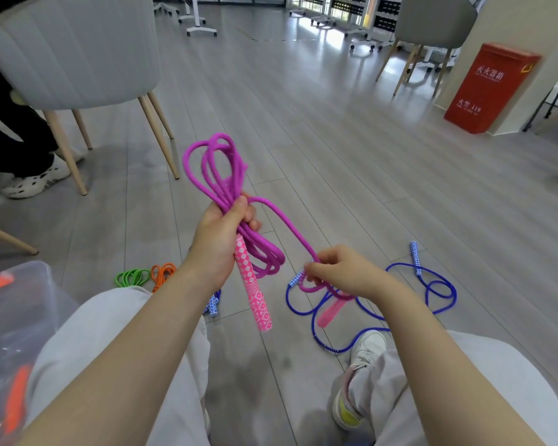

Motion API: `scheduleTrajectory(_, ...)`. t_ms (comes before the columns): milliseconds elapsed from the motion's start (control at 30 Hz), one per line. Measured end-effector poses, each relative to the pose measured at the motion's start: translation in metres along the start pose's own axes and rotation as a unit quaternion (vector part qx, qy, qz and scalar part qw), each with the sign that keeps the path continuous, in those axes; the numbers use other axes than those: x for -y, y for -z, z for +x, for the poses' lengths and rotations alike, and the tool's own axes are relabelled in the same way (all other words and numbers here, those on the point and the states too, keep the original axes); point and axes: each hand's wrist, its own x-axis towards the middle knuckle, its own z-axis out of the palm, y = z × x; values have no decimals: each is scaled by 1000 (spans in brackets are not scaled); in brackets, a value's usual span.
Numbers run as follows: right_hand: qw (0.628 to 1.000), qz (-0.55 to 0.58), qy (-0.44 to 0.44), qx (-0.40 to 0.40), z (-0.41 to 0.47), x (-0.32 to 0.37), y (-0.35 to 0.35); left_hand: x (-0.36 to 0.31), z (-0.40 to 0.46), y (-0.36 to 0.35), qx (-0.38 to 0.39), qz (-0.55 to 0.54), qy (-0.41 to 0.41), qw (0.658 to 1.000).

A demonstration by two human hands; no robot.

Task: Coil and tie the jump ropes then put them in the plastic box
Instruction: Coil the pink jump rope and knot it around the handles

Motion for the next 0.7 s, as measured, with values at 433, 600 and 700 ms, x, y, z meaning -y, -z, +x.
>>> scheduleTrajectory(433,975,184,15,-121,-13,-3,30,-13,24,42,-243,-51,-26,968)
scheduleTrajectory(600,926,286,76,-234,-11,5,31,2,20,26,-126,22,63,990)
scheduleTrajectory(700,930,272,107,-224,-13,14,24,17,11,13,-32,90,118,988)
